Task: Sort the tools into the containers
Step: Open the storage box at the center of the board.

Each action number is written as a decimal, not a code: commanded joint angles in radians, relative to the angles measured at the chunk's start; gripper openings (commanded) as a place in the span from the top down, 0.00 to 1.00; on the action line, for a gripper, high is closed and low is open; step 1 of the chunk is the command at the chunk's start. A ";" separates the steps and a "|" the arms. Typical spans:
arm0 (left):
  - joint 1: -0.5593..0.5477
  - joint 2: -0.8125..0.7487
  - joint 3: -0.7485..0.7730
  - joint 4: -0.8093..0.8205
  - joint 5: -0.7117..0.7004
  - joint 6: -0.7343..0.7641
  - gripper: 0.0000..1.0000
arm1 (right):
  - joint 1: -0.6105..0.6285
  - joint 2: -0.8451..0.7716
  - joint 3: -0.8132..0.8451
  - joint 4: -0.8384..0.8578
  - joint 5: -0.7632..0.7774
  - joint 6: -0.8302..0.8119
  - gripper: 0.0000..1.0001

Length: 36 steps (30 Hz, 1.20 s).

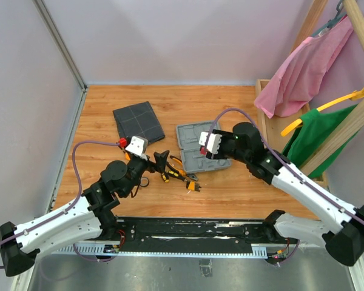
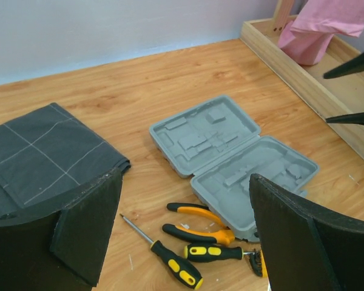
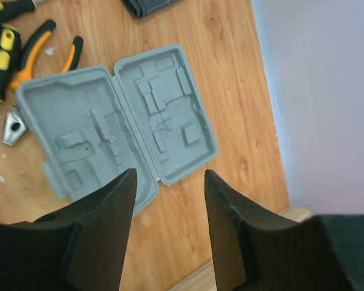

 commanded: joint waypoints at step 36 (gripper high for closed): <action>-0.003 0.507 0.475 -0.524 0.137 -0.361 0.01 | -0.008 -0.089 -0.164 -0.218 0.474 1.311 0.02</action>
